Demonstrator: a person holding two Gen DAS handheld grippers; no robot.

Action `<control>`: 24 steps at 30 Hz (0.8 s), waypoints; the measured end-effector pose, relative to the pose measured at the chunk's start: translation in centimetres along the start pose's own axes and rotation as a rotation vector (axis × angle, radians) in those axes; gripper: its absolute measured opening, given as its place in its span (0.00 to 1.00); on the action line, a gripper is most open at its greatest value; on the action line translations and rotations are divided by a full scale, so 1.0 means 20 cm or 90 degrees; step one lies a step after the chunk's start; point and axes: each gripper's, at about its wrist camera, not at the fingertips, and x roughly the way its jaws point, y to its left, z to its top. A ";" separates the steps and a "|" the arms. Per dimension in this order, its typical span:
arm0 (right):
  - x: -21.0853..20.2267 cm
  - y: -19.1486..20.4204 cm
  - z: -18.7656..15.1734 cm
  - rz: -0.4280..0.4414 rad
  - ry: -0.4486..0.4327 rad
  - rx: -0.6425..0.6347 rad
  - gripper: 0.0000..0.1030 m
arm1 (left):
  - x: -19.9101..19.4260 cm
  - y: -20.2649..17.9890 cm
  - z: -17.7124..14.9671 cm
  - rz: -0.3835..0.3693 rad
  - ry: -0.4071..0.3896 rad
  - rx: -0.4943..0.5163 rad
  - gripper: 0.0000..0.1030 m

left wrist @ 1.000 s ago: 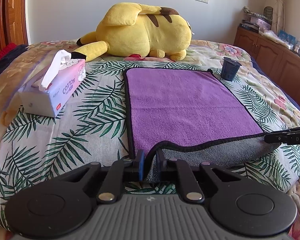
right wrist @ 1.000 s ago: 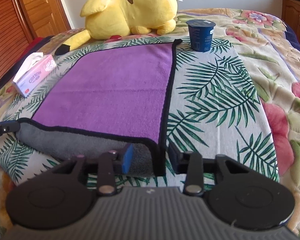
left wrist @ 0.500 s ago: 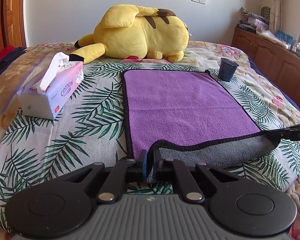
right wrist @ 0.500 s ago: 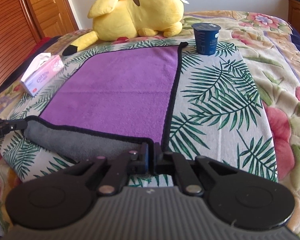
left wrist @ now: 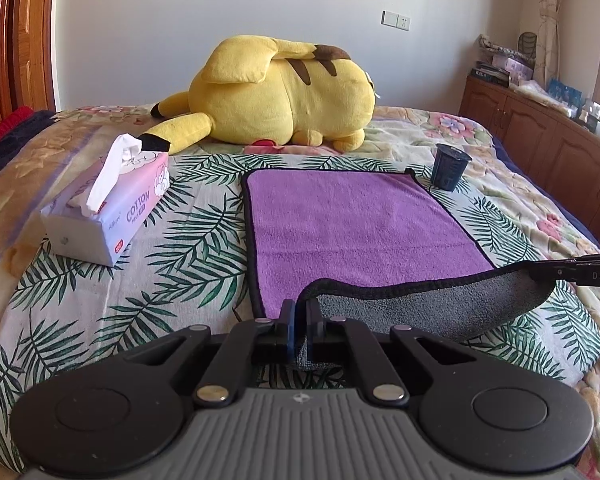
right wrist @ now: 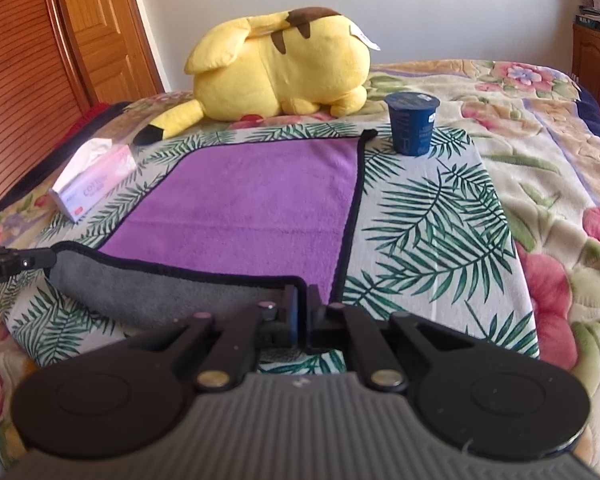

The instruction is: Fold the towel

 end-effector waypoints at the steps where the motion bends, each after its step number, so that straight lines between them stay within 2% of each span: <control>1: 0.00 0.00 0.00 0.000 -0.002 0.000 0.04 | 0.00 0.00 0.01 -0.001 -0.002 -0.001 0.00; 17: 0.02 0.00 0.04 0.001 -0.024 -0.012 0.04 | 0.03 -0.01 0.08 -0.006 -0.018 0.004 0.00; 24: 0.02 0.00 0.08 0.006 -0.050 -0.028 0.04 | 0.03 -0.01 0.12 -0.006 -0.028 0.005 0.00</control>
